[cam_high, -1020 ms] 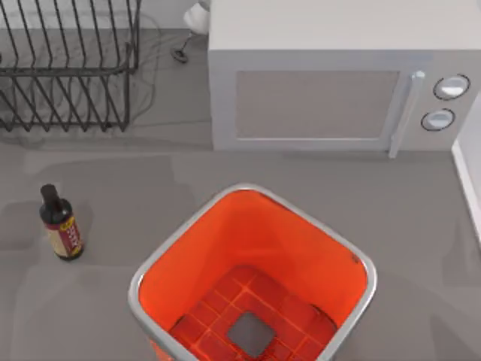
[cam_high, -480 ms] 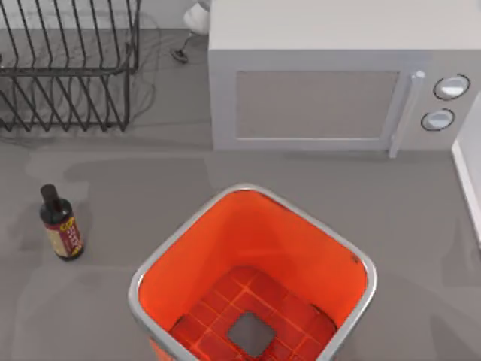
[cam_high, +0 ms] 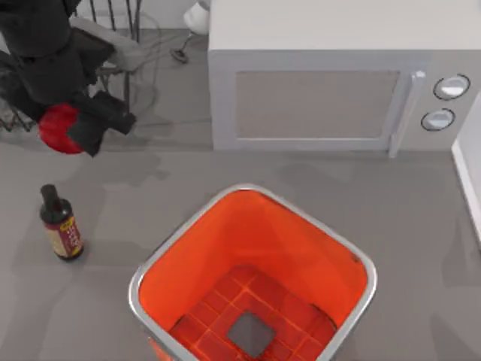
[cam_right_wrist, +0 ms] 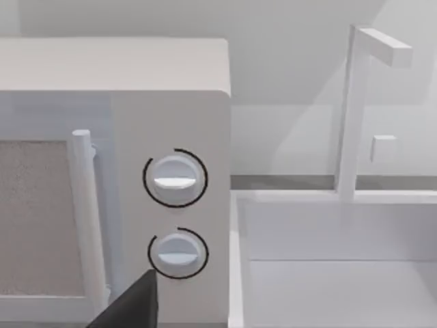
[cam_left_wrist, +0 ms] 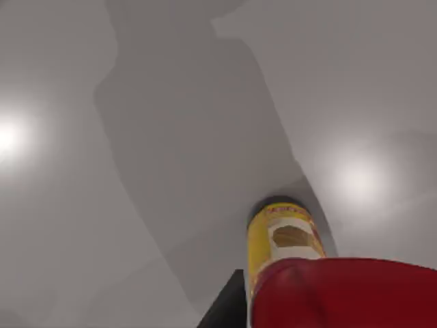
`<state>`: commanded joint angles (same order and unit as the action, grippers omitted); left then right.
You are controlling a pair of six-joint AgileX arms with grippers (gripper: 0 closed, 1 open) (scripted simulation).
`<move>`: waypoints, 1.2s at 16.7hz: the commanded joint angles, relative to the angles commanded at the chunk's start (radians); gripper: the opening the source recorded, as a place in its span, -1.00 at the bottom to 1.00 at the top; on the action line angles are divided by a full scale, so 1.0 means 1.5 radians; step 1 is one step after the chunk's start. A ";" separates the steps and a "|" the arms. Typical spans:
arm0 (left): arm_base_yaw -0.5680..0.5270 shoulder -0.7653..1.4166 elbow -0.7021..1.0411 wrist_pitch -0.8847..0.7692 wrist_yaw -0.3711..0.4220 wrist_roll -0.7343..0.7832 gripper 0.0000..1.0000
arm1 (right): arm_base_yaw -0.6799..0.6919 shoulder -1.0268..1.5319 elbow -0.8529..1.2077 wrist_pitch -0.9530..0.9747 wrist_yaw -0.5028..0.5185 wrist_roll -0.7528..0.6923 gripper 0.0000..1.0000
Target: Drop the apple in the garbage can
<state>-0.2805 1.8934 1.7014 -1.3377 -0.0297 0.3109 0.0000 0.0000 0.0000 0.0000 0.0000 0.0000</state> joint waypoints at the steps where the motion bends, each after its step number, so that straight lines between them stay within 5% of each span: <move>1: -0.064 -0.005 -0.009 -0.003 -0.004 0.019 -1.00 | 0.000 0.000 0.000 0.000 0.000 0.000 1.00; 6: -0.368 -0.042 -0.054 -0.009 -0.028 0.110 -1.00 | 0.000 0.000 0.000 0.000 0.000 0.000 1.00; 10: -0.510 -0.072 -0.081 -0.006 -0.047 0.161 -1.00 | 0.000 0.000 0.000 0.000 0.000 0.000 1.00; 20: -0.529 -0.080 -0.112 0.023 -0.061 0.178 -1.00 | 0.000 0.000 0.000 0.000 0.000 0.000 1.00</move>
<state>-1.0741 1.7730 1.5330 -1.3029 -0.1205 0.5773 0.0000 0.0000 0.0000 0.0000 0.0000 0.0000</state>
